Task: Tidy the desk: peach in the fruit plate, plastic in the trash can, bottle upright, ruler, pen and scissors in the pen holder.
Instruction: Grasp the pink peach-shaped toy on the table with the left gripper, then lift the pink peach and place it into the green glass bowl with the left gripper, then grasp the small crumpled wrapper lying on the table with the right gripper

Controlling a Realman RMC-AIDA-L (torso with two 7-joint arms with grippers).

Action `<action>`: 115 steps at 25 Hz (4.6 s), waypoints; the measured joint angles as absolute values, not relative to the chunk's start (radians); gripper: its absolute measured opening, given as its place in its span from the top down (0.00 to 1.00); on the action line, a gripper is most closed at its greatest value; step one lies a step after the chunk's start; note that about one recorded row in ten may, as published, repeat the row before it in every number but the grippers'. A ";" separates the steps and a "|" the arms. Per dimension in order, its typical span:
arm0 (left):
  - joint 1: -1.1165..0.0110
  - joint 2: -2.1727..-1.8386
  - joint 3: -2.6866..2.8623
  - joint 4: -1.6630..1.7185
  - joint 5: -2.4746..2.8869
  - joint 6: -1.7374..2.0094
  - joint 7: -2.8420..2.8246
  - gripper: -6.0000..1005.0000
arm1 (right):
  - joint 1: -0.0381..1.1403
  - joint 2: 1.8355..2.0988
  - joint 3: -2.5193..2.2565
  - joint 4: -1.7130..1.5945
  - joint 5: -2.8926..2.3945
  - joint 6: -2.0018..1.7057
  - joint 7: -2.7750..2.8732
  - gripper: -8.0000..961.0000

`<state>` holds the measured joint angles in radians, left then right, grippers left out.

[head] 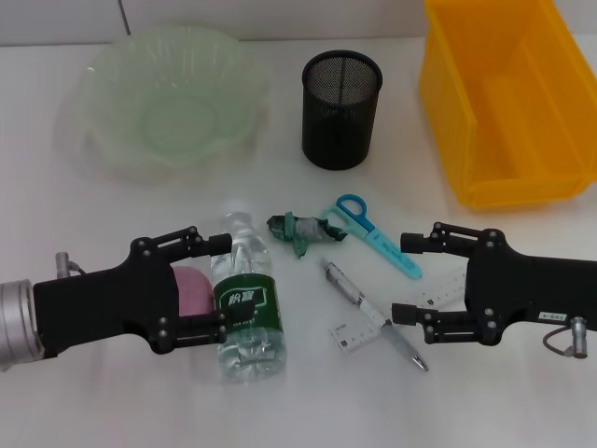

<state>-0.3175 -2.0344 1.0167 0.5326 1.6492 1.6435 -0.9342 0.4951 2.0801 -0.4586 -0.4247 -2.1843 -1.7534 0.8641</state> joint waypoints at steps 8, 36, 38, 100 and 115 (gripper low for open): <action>-0.317 -2.043 1.017 0.531 1.658 1.636 -0.932 0.23 | 0.496 2.080 -0.458 -0.428 -2.184 -1.751 0.861 0.14; -0.244 -2.061 0.837 0.533 1.773 1.422 -0.944 0.31 | 0.494 2.078 -0.459 -0.428 -2.161 -1.714 0.872 0.15; -0.244 -2.061 0.837 0.533 1.773 1.422 -0.944 0.32 | 0.495 2.077 -0.459 -0.429 -2.161 -1.713 0.873 0.15; -0.639 -2.079 0.871 0.482 1.441 0.776 -0.952 0.88 | 0.442 2.078 -0.443 -0.434 -2.118 -1.704 0.938 0.15; -0.422 -2.066 0.972 0.553 1.422 1.186 -0.903 0.38 | 0.462 2.074 -0.584 -0.961 -2.111 -1.785 1.638 0.15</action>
<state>-0.4219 -2.0664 0.9721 0.5533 1.4219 1.1865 -0.9034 0.4620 2.0739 -0.5843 -0.9611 -2.1111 -1.7850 1.6377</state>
